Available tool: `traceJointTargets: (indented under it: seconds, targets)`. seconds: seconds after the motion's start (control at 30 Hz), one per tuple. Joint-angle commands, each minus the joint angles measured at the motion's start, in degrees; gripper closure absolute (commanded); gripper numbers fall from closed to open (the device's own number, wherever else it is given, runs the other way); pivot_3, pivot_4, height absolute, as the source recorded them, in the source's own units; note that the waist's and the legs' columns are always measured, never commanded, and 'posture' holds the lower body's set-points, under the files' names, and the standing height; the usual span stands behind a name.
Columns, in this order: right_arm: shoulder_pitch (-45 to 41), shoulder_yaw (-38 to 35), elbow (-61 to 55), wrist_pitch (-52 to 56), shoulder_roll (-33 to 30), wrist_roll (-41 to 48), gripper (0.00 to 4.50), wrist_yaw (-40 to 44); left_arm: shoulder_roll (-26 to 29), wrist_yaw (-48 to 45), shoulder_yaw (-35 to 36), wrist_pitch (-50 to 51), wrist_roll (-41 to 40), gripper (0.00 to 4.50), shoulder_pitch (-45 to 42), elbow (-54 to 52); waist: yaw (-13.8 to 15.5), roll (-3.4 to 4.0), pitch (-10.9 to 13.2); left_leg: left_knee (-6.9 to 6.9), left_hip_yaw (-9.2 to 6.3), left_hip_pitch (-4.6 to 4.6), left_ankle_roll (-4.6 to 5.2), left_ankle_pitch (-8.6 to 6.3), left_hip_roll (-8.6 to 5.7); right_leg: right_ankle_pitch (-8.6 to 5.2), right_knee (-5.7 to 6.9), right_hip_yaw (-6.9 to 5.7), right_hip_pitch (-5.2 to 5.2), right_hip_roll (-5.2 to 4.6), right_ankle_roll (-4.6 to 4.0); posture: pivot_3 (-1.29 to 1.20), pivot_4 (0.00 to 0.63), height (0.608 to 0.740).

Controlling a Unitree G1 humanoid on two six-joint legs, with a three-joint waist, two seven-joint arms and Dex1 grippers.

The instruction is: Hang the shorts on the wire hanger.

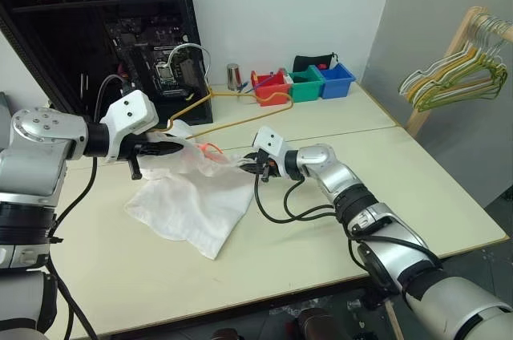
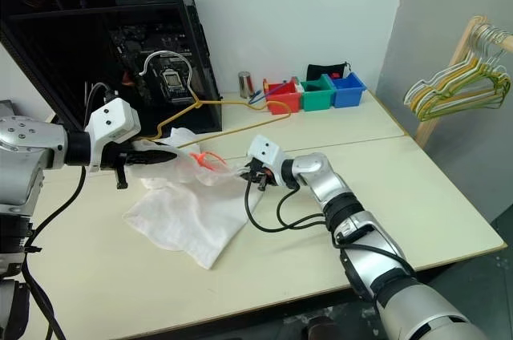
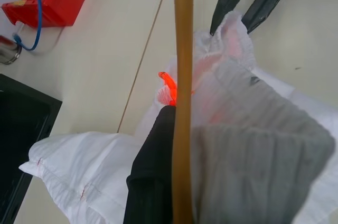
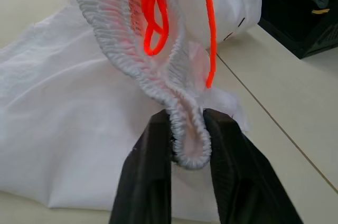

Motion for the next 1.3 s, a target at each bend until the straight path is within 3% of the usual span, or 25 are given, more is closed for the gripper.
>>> traceJointTargets:
  seconds: [0.03,0.2,0.53,1.0,1.3]
  targets:
    - [-0.5,-0.7,-2.8,-0.5,0.1,0.4,4.43,0.2,0.4,0.9,0.7,-1.4,0.0,4.27,-1.9,0.0,0.0,0.00,0.0,0.00,0.00,0.00,0.00,0.00,0.00,0.00,0.00,0.00,0.00,0.00,0.00,0.00,0.000,0.740]
    - [1.1,-0.6,-4.8,-0.1,-2.3,-1.0,4.49,-1.5,0.8,1.1,1.7,-1.9,-0.9,4.27,0.5,-0.7,0.0,0.00,0.0,0.00,-0.01,-0.01,0.00,0.00,0.00,0.00,0.00,0.00,0.00,0.00,0.00,0.01,0.000,0.740]
    - [10.1,-1.8,-18.2,4.5,-14.4,-1.1,4.49,2.8,7.8,-5.0,3.7,-6.4,-2.1,4.27,15.4,0.1,0.2,0.07,0.0,-0.07,0.03,0.03,0.01,0.00,0.05,-0.02,-0.03,0.09,-0.01,0.02,0.01,0.00,0.000,0.740]
    - [15.7,-1.2,-34.2,11.6,-21.6,0.2,4.49,4.9,9.2,-5.0,-3.7,-17.0,4.8,4.27,11.7,6.4,1.3,0.06,0.0,-0.06,0.18,0.08,0.01,-0.01,0.04,-0.09,-0.07,0.05,0.06,0.05,0.12,-0.05,0.000,0.740]
    - [17.5,-0.8,-37.9,13.2,-23.9,0.3,4.49,4.8,7.3,-4.2,-5.7,-17.7,5.0,4.27,7.4,9.7,1.1,0.05,0.0,-0.06,0.18,0.08,0.01,-0.01,0.04,-0.18,-0.08,0.03,0.06,0.07,0.26,-0.07,0.000,0.740]
